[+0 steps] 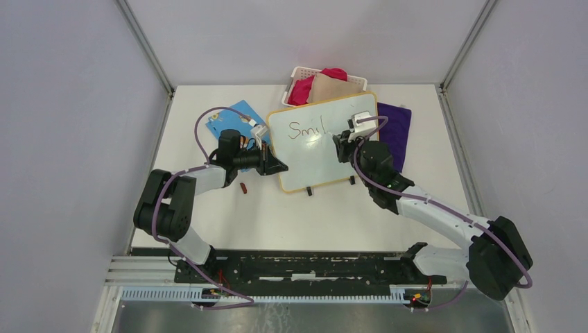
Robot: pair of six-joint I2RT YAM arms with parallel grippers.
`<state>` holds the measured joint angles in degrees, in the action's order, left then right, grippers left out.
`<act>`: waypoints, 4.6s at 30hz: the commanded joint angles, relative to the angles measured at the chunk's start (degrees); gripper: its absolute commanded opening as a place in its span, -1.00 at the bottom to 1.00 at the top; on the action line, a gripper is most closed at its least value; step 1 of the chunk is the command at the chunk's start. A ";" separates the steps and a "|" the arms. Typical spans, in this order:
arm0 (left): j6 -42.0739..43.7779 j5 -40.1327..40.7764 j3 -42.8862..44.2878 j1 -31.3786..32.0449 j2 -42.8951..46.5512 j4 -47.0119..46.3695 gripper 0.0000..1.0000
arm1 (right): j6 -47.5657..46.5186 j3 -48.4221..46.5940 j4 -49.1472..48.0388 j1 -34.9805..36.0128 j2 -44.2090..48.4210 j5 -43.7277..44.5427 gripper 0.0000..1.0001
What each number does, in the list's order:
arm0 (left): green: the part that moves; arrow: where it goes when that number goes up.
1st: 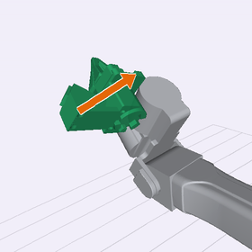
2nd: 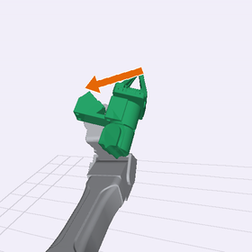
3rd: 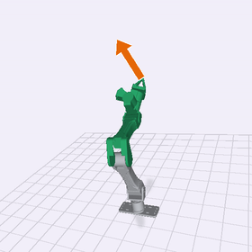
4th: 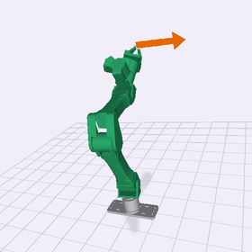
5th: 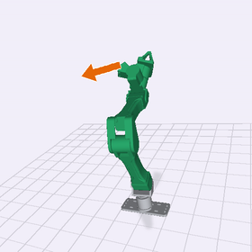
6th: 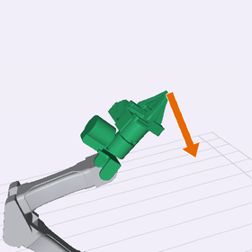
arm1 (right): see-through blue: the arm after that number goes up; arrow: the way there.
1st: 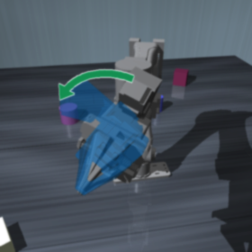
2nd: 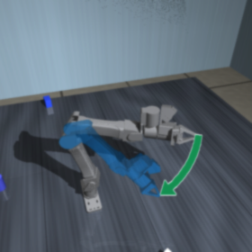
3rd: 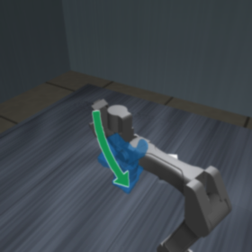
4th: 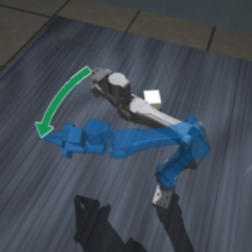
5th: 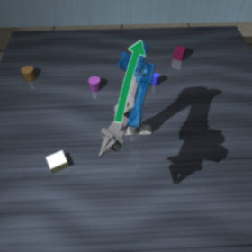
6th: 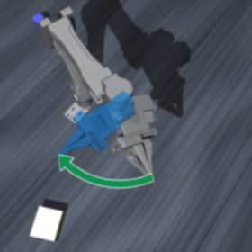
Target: Write a sentence on the whiteboard
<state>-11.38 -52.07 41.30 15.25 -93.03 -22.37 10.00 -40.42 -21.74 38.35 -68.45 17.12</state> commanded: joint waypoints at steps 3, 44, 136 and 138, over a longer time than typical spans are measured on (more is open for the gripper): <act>4.86 3.91 0.69 1.18 0.15 4.40 -0.97 | -0.82 -3.99 -1.94 -0.25 -0.40 0.76 -1.00; 5.35 4.05 0.80 1.28 -0.14 4.96 -0.96 | -0.40 -7.42 -1.48 -3.11 -4.18 -0.30 -1.00; 6.89 5.49 1.24 1.89 -0.02 6.90 -0.96 | -2.25 -9.41 -4.36 3.51 -6.66 3.95 -1.00; 6.94 5.50 1.29 1.89 -0.04 6.98 -0.96 | -2.20 -9.32 -4.45 3.27 -6.92 3.74 -1.00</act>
<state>-10.57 -50.98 42.24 15.90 -92.84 -20.69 8.27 -47.07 -22.63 42.24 -75.05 19.79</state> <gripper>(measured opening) 0.222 0.174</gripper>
